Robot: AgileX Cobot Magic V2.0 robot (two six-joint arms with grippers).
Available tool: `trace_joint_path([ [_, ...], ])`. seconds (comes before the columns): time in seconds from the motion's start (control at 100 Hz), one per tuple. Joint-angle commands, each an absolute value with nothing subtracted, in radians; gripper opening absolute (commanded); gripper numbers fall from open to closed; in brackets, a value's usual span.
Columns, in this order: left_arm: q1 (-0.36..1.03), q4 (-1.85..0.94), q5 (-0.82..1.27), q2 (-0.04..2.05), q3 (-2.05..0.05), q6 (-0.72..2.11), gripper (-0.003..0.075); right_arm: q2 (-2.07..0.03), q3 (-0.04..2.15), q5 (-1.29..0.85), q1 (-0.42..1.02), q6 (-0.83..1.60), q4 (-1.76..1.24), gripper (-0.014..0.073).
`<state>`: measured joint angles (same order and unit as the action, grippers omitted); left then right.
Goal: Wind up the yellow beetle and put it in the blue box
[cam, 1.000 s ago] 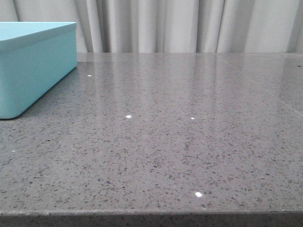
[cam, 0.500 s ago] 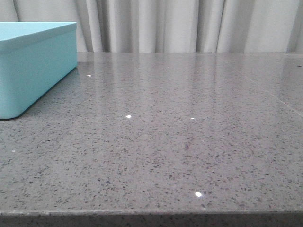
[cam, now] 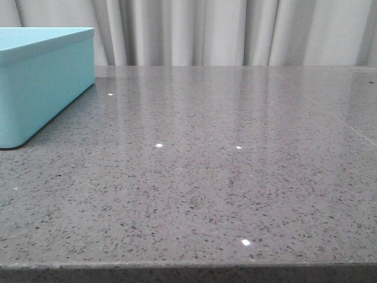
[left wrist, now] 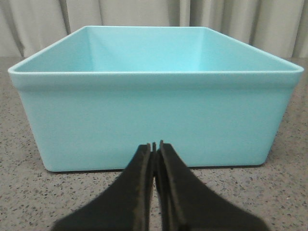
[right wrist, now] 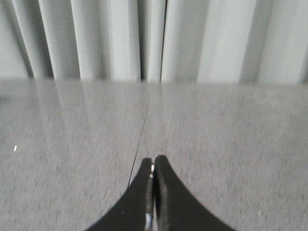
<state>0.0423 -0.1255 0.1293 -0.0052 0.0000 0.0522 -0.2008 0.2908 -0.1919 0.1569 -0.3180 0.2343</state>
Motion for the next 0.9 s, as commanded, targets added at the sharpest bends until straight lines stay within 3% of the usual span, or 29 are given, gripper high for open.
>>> trace_joint_path([
  [0.0,0.044,-0.134,0.053,-0.037,0.021,0.045,-0.0019,-0.179,0.256,0.043,0.102,-0.312,0.244,-0.0058],
  [0.49,0.044,-0.134,0.053,-0.037,0.021,0.045,-0.0019,-0.022,-0.009,0.123,-0.033,-0.235,0.136,-0.0058],
  [0.89,0.044,-0.134,0.053,-0.037,0.021,0.045,-0.0018,0.033,-0.013,-0.063,-0.033,-0.231,0.134,-0.0058],
])
